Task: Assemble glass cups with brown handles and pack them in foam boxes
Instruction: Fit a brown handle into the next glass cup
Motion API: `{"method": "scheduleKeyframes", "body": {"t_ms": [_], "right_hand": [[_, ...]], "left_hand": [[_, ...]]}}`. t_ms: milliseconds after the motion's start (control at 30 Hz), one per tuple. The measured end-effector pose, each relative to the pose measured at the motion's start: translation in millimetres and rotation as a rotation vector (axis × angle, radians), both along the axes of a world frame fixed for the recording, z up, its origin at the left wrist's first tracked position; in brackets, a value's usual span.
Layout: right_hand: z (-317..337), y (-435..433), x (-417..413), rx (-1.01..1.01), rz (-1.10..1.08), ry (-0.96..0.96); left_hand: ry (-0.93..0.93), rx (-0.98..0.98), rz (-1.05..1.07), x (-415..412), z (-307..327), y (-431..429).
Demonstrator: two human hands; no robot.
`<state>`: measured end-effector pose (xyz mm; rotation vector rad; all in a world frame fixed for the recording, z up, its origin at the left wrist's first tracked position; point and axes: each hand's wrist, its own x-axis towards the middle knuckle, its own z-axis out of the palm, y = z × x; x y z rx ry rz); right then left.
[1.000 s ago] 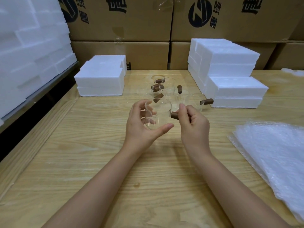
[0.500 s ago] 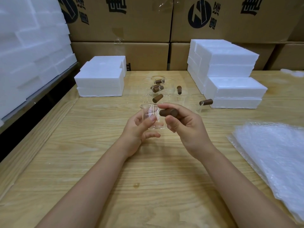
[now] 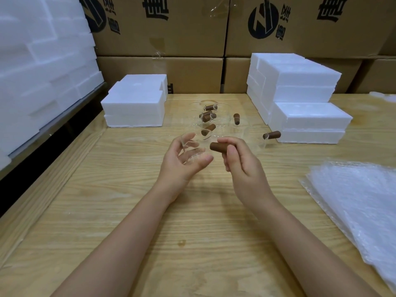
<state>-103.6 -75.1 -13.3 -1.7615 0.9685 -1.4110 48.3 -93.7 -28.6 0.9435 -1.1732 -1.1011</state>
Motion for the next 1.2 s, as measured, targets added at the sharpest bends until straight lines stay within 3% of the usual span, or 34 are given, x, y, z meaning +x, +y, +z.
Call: {"method": "scheduleKeyframes", "body": {"t_ms": [167,267,400,667,800,933,1200], "right_hand": [[-5.2,-1.7,-7.7,-0.315,-0.287,0.435],[-3.1,-1.7,-8.9,-0.326,-0.365,0.514],[0.1,-2.6,-8.9,-0.059,-0.254,0.346],[-3.2,-21.7,-16.3,0.247,-0.318,-0.08],[-3.2,-26.2,-19.6,0.373,-0.317,-0.245],[-2.9,-26.9,-19.3,0.403,-0.264,-0.307],[-11.2,-24.9,-17.1,0.397,-0.202,-0.428]], "left_hand": [[-0.125,-0.078,0.061,-7.3,0.2,2.7],[-0.166,-0.136,0.098,-8.5,0.7,3.0],[-0.235,-0.185,0.119,-8.5,0.4,4.2],[-0.307,-0.152,0.033,-17.1,-5.7,10.2],[-0.232,-0.126,-0.035,-18.2,-4.3,12.4],[-0.169,-0.079,-0.072,-17.3,-2.0,11.9],[-0.371,-0.232,-0.06,-12.2,-2.9,13.0]]}}
